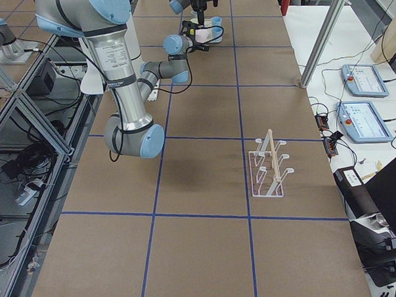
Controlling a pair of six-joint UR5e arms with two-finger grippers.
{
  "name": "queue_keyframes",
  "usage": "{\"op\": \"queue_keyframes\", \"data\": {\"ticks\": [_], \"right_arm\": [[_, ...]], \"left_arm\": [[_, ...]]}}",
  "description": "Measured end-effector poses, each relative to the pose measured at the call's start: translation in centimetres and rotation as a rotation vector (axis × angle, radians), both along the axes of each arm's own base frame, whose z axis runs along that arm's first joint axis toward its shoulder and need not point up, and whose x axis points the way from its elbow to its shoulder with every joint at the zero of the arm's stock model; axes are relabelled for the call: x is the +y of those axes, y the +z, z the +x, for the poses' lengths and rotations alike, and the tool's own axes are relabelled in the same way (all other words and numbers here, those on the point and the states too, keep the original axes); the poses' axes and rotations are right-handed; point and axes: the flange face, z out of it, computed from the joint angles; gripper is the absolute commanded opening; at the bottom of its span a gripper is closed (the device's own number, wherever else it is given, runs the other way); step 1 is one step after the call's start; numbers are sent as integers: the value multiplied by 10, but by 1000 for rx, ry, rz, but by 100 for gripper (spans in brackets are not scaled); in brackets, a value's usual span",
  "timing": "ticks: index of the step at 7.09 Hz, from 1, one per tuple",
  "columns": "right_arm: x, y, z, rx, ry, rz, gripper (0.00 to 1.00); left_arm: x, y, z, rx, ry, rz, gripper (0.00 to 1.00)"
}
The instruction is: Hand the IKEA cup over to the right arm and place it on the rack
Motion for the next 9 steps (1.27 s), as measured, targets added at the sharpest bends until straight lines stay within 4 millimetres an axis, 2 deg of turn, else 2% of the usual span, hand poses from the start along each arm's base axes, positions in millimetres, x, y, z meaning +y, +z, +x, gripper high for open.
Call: {"op": "queue_keyframes", "data": {"ticks": [4, 7, 8, 9], "right_arm": [[0, 1, 1, 1, 1, -4, 87], [0, 2, 2, 2, 2, -4, 70], [0, 2, 3, 2, 3, -3, 62], [0, 2, 3, 4, 3, -3, 62]], "left_arm": [[0, 3, -1, -2, -10, -5, 0], [-1, 3, -1, -3, -18, -6, 0], [-1, 3, -1, -3, -19, -6, 0], [-1, 3, -1, -2, -19, -5, 44]]}}
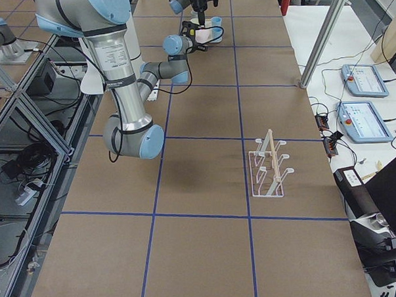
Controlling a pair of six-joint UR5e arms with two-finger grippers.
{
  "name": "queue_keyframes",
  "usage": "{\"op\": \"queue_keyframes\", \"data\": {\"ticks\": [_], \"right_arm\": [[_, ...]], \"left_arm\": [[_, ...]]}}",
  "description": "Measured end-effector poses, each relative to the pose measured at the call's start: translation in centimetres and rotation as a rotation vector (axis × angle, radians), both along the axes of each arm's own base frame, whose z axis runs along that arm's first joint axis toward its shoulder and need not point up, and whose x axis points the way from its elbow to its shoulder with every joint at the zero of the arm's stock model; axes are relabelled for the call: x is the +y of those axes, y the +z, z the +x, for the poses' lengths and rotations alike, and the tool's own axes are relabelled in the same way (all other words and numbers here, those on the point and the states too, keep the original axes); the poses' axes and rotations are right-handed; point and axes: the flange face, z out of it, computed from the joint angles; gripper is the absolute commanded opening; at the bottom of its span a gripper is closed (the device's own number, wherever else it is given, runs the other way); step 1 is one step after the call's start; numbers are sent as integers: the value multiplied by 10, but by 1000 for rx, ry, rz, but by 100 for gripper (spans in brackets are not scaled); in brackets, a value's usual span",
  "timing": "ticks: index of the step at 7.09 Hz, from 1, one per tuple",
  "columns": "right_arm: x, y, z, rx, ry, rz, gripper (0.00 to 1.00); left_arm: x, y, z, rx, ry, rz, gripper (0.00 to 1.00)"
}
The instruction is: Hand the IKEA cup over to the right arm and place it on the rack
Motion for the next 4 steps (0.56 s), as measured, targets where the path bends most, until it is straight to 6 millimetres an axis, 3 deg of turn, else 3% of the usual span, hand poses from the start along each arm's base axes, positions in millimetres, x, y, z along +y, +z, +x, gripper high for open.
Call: {"op": "queue_keyframes", "data": {"ticks": [1, 4], "right_arm": [[0, 1, 0, 2, 1, 0, 60], [-2, 2, 1, 5, 4, 2, 55]], "left_arm": [[0, -1, 0, 2, 0, 2, 96], [2, -5, -3, 10, -1, 11, 100]]}}
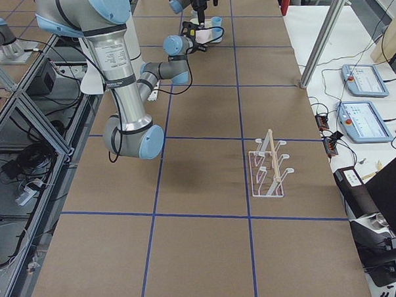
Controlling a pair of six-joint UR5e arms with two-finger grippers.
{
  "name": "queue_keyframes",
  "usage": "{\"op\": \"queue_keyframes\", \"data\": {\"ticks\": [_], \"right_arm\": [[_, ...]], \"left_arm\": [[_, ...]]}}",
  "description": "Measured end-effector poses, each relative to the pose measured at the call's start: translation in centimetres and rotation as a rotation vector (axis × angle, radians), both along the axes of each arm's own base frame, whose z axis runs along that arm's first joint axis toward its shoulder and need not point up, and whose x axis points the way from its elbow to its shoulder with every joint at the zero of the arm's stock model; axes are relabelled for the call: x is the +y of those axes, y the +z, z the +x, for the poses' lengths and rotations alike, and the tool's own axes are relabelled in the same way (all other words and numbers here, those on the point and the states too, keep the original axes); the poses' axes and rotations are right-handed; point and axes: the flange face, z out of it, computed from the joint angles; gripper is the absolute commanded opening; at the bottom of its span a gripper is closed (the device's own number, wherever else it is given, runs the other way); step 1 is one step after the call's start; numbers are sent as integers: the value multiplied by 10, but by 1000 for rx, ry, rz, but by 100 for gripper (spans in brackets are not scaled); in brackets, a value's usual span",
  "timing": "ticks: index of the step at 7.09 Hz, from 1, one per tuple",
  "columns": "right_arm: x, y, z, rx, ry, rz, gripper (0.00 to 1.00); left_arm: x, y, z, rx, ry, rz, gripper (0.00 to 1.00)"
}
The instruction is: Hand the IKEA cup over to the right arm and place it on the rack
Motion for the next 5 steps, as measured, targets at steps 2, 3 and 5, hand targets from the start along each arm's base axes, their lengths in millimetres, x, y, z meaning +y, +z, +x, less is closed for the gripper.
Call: {"op": "queue_keyframes", "data": {"ticks": [2, 3, 5], "right_arm": [[-4, 2, 2, 7, 4, -1, 50], [-14, 6, 8, 36, 14, -11, 41], [-59, 21, 35, 195, 18, -85, 39]], "left_arm": [[-1, -2, -11, 3, -12, 14, 100], [-4, 6, -20, -15, -27, 36, 100], [-12, 43, -45, -97, -79, 116, 100]]}}
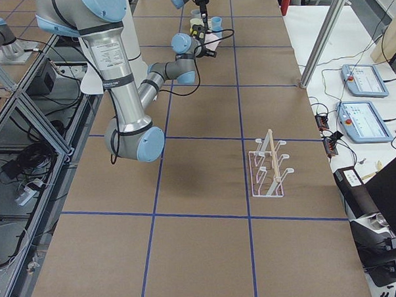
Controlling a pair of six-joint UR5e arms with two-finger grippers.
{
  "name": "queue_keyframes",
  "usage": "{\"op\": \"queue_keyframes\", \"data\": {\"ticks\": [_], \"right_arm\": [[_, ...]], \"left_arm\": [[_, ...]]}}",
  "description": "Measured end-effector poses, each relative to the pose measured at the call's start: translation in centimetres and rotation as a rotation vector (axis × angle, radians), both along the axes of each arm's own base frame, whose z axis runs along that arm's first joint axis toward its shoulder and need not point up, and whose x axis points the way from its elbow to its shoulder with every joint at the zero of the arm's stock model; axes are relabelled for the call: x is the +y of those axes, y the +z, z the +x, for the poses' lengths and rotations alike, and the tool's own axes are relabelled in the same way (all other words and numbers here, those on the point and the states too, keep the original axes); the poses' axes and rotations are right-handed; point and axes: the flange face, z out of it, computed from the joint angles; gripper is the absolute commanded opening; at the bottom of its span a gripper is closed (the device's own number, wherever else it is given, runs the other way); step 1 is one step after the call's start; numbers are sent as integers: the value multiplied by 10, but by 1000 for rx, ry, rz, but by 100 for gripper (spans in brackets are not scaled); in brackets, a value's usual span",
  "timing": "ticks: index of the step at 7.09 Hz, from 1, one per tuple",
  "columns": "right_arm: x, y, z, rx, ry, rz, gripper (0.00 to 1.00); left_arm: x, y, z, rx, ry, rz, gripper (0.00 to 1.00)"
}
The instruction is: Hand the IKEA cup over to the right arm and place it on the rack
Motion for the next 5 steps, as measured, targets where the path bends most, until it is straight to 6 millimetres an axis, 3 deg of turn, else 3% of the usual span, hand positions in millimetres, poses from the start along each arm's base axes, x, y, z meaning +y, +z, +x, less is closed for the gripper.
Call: {"op": "queue_keyframes", "data": {"ticks": [2, 5], "right_arm": [[-58, 22, 47, 205, 9, -78, 39], [-126, 70, 128, 578, 36, -33, 39]], "left_arm": [[-11, 41, -28, -101, -53, 108, 100], [-18, 85, -65, -216, -75, 233, 100]]}}
